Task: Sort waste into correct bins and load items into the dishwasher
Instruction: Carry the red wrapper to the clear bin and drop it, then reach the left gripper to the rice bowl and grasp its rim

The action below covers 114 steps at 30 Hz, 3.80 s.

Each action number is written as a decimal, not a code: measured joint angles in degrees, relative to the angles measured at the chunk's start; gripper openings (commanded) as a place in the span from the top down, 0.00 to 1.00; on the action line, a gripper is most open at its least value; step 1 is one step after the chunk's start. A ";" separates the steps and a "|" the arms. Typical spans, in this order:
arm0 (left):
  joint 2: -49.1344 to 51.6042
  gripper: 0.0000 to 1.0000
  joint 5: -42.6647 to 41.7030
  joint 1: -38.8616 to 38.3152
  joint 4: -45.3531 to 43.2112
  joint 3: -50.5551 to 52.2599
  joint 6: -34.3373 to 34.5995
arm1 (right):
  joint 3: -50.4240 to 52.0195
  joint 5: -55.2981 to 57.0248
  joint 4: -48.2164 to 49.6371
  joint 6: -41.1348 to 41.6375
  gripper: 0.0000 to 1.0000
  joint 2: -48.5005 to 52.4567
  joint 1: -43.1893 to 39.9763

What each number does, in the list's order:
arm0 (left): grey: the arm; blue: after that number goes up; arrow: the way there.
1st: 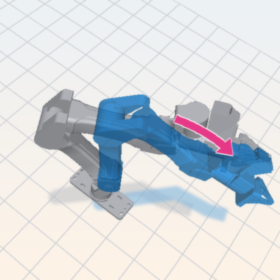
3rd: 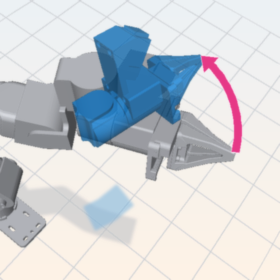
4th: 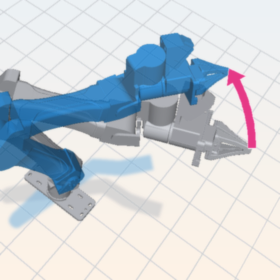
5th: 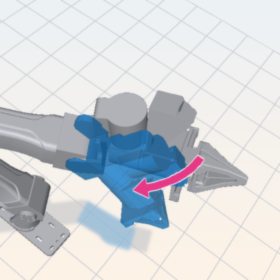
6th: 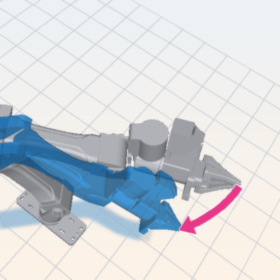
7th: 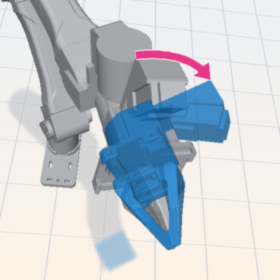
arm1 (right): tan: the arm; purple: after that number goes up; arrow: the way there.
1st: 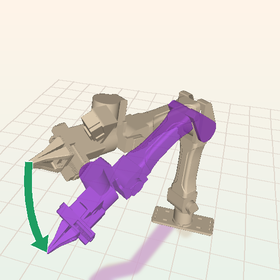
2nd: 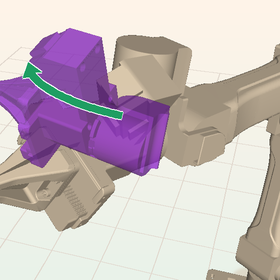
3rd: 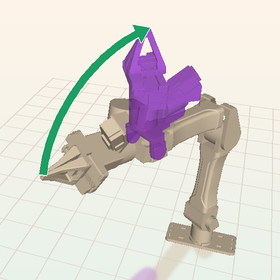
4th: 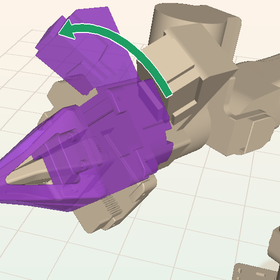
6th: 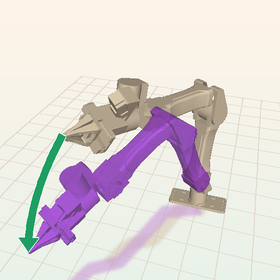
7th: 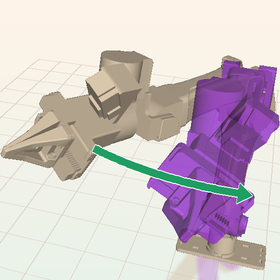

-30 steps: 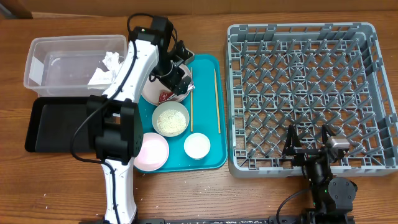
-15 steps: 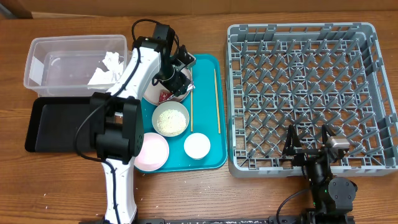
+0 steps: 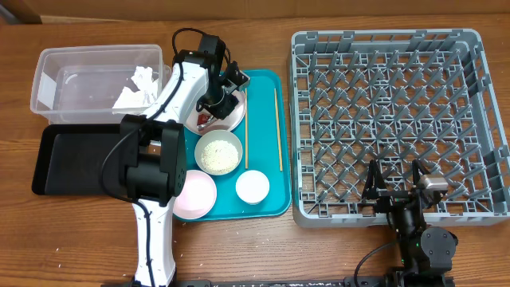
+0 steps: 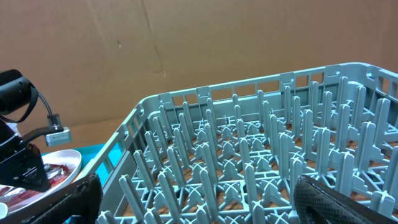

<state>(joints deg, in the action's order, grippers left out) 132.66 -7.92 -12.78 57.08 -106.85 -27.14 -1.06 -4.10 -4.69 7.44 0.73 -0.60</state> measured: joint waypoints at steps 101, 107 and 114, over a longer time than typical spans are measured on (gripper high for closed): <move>-27.87 0.53 1.25 -12.66 -7.30 33.53 41.88 | 0.00 0.00 -0.02 0.00 0.00 0.00 0.00; -27.87 0.68 1.25 -12.74 -11.30 37.07 41.77 | 0.00 0.00 -0.02 0.02 0.00 0.00 0.00; -27.87 0.87 1.25 -12.74 -12.76 38.49 41.99 | 0.00 0.00 -0.02 0.02 0.00 0.00 0.00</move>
<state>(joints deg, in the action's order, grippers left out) 104.79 -6.68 -25.52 44.31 -68.36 14.85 -1.06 -4.10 -4.71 7.46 0.73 -0.60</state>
